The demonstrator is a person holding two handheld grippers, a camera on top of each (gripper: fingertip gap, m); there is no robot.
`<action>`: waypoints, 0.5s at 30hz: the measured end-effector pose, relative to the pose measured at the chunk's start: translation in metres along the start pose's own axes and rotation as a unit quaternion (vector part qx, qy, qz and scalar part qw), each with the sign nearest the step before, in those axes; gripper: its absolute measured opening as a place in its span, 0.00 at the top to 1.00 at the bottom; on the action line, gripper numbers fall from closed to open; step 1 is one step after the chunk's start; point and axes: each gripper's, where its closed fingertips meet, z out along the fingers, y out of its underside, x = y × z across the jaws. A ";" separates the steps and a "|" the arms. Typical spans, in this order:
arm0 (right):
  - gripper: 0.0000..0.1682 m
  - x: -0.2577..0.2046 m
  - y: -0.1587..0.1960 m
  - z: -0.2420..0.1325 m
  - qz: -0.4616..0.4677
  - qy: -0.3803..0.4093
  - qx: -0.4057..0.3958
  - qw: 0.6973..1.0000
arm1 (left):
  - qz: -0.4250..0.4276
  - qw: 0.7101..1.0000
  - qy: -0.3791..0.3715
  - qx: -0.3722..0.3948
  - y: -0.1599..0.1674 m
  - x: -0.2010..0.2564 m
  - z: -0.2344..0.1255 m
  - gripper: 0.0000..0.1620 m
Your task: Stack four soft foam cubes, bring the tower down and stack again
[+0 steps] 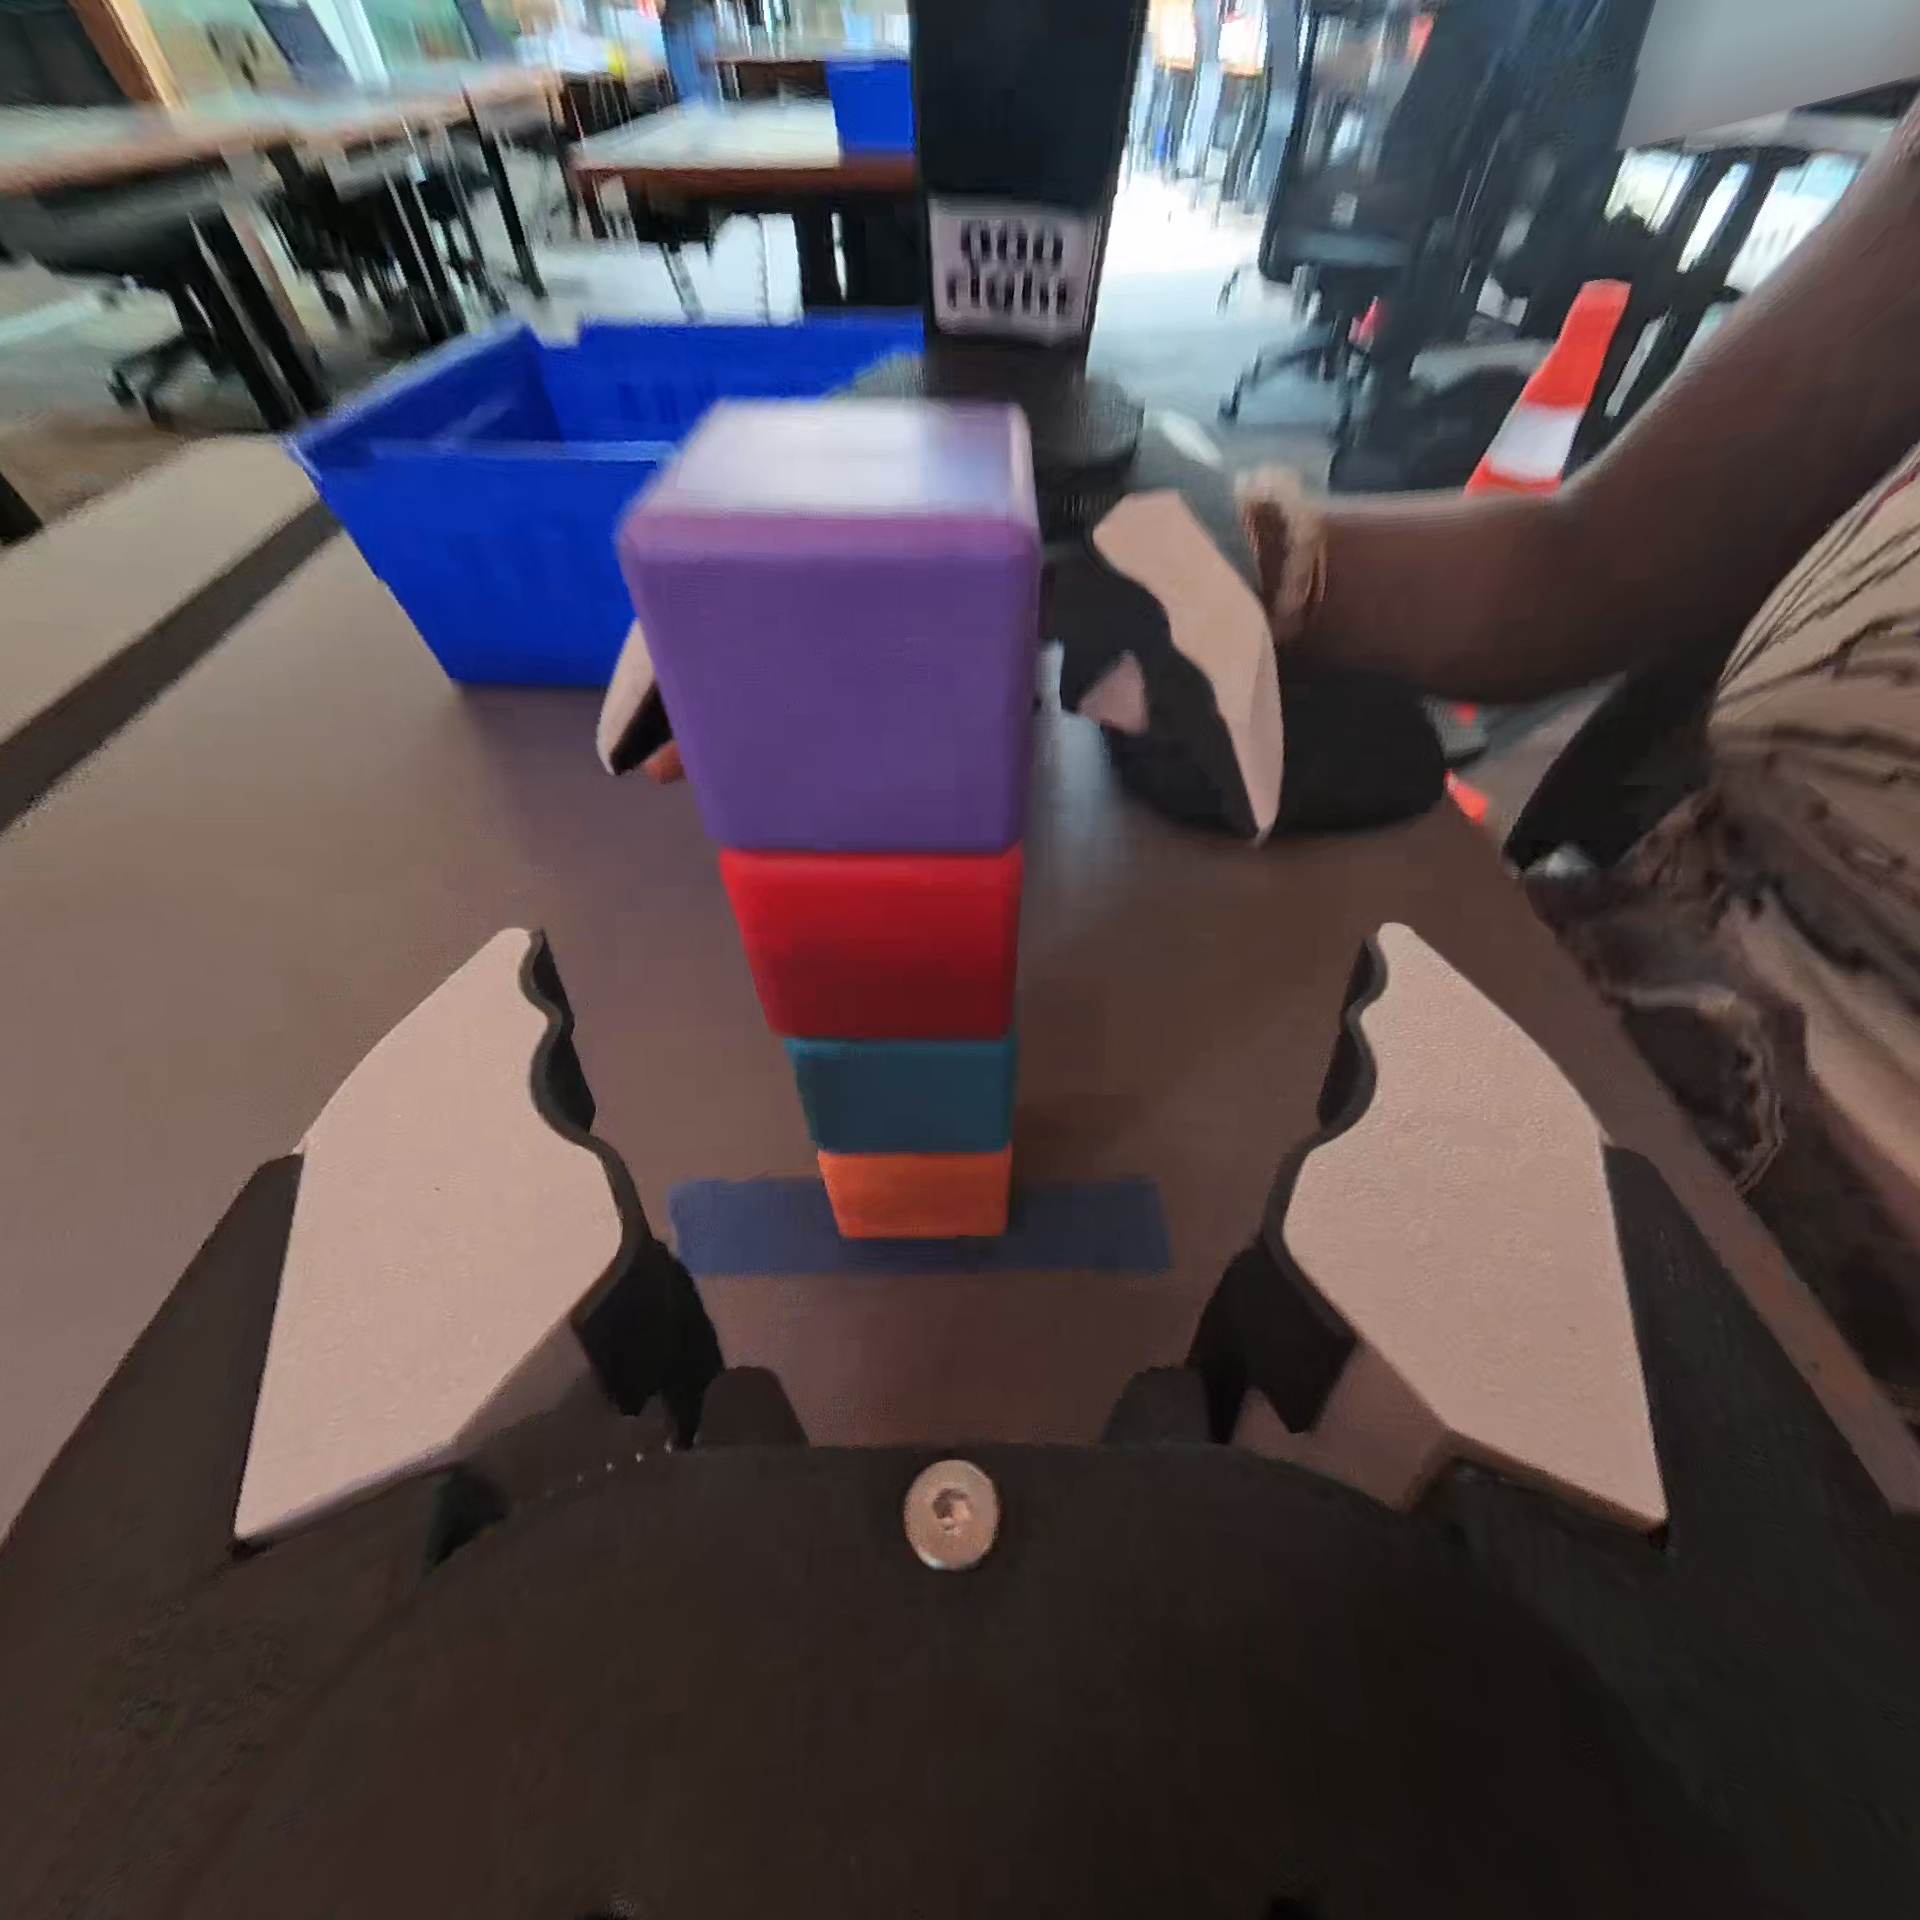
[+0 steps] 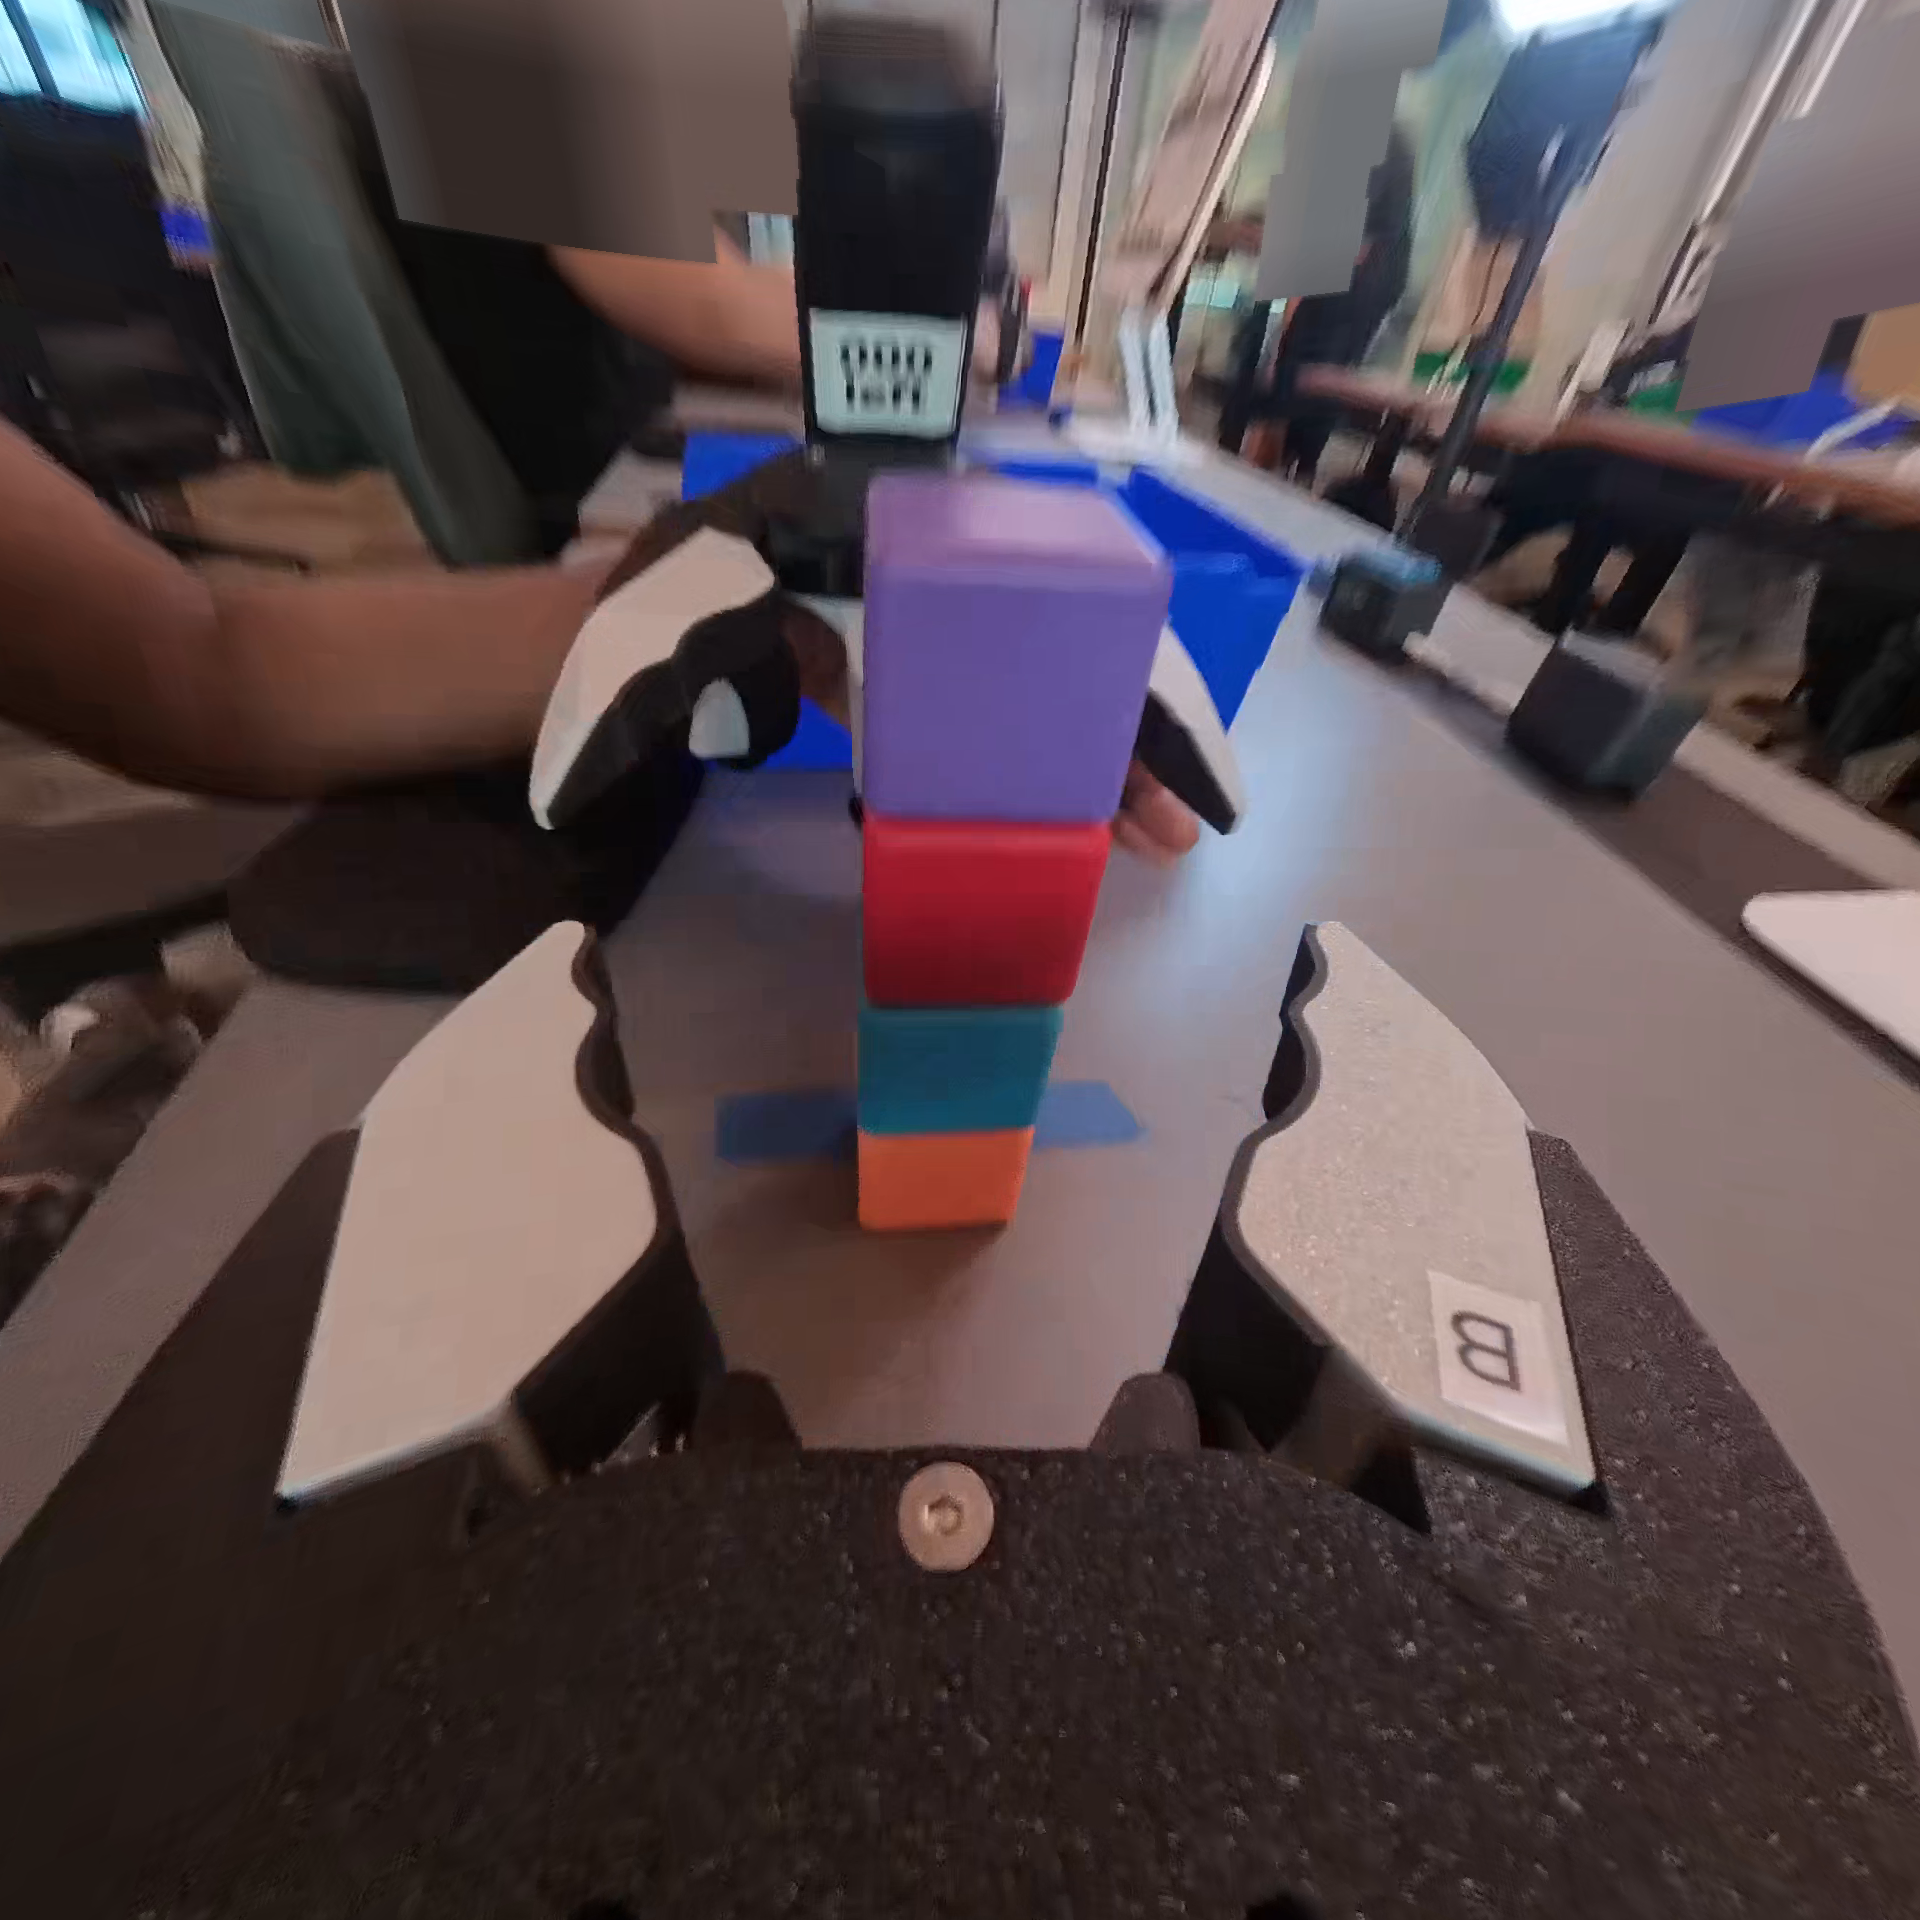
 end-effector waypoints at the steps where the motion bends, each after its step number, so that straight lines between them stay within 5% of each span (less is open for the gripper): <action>1: 0.28 -0.001 0.008 0.002 0.002 -0.004 -0.022 1.000 | 0.002 1.000 0.001 -0.028 0.009 0.001 0.003 0.16; 8: 0.27 -0.007 0.053 0.006 0.014 -0.026 -0.148 0.989 | -0.025 0.986 0.036 -0.161 0.059 0.011 0.009 0.15; 15: 0.32 0.000 0.013 0.003 0.018 -0.003 -0.040 0.999 | -0.008 0.999 -0.008 -0.040 0.015 -0.004 0.006 0.14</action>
